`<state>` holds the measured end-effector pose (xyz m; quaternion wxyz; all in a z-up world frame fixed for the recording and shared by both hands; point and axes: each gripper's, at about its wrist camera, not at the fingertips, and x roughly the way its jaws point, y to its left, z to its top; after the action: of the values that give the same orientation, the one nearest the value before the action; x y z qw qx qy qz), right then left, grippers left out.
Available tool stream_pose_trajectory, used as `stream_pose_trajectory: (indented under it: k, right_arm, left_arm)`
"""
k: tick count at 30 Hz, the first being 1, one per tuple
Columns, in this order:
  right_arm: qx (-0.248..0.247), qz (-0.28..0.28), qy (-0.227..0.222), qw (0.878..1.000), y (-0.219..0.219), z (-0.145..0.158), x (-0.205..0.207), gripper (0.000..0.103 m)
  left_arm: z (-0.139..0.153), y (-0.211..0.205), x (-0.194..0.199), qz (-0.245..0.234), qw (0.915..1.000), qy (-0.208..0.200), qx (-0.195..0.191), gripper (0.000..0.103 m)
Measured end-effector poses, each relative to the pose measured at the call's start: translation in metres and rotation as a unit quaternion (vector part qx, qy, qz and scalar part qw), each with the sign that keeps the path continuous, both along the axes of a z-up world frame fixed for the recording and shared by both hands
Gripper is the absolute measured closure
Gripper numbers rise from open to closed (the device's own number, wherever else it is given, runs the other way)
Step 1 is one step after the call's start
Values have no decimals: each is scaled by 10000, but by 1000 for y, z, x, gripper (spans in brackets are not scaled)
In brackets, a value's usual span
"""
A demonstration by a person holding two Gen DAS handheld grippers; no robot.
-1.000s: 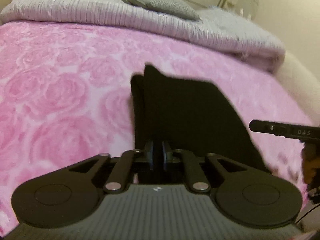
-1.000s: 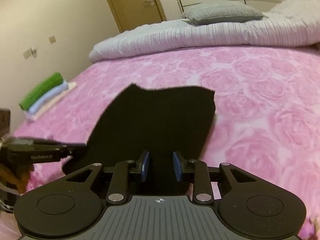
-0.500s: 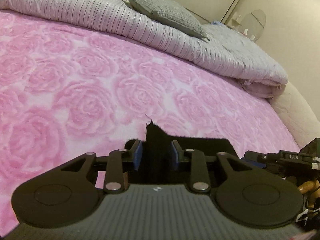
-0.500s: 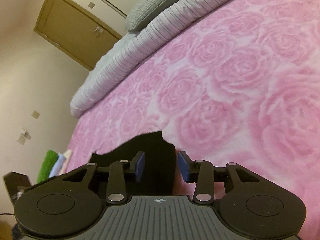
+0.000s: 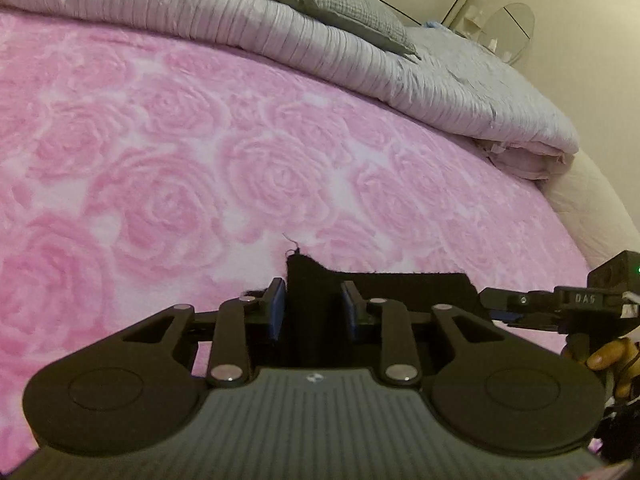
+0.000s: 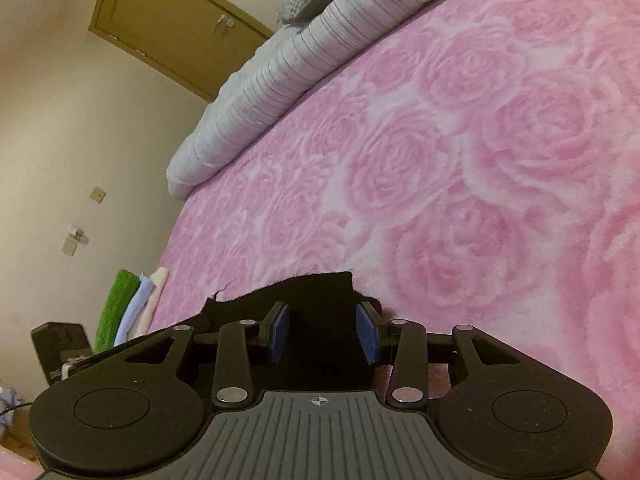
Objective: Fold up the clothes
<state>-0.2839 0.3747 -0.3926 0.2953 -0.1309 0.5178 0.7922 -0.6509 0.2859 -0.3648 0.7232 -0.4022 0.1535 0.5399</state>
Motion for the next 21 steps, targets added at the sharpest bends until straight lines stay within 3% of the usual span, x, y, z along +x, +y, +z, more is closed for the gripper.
stream_pose_trajectory:
  k: [1, 7, 11, 14, 17, 21]
  right_arm:
    - [-9, 16, 1, 10000, 0, 0, 1, 62]
    - [264, 9, -182, 9995, -5, 10, -4, 62]
    - [466, 96, -514, 9975, -5, 11, -19, 62]
    - [706, 108, -814, 9941, -8, 11, -28, 62]
    - [959, 132, -1181, 9883, -12, 4, -42, 62]
    - [1050, -13, -1381, 9848, -17, 4, -47, 52]
  left_arm:
    - [2, -1, -1, 4, 10000, -2, 33, 97]
    - [21, -33, -13, 62, 9977, 9, 675, 97]
    - [-13, -20, -19, 97, 9990, 165, 397, 96]
    - [-25, -15, -29, 168, 9987, -65, 485, 95]
    - [-39, -17, -28, 299, 9978, 33, 583, 94]
    - [-21, -24, -19, 265, 9973, 334, 601, 90]
